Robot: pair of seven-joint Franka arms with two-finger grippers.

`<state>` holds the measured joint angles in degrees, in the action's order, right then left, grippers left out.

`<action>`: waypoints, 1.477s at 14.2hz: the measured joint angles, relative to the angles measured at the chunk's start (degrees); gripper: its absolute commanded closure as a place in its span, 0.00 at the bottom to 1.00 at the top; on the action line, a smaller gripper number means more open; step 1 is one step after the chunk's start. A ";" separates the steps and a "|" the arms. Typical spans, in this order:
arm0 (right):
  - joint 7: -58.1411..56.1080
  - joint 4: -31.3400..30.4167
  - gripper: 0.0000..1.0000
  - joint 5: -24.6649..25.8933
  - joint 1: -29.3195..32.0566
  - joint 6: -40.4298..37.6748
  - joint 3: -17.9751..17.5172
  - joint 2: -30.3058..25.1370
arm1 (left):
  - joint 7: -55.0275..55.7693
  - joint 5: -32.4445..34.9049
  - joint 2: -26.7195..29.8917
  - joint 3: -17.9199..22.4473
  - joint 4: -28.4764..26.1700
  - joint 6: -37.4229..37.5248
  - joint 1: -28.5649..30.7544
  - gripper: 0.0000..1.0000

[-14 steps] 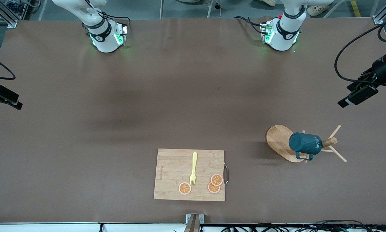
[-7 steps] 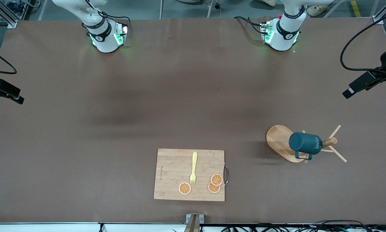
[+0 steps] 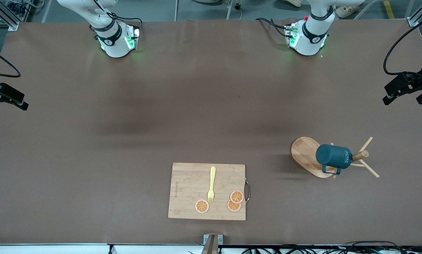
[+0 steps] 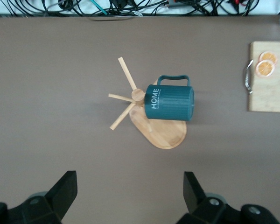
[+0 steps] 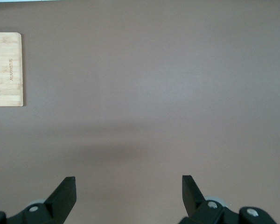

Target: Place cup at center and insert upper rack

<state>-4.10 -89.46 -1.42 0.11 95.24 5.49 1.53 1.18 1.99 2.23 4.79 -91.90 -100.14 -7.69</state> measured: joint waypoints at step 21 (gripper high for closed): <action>0.11 1.45 0.00 0.15 -0.01 -2.49 -0.11 -0.39 | -8.23 0.00 0.61 -0.38 2.05 0.58 0.53 0.00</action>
<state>-3.99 -88.01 -1.27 0.10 92.76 5.39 1.15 -7.04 1.99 2.84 4.41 -89.85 -99.55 -7.16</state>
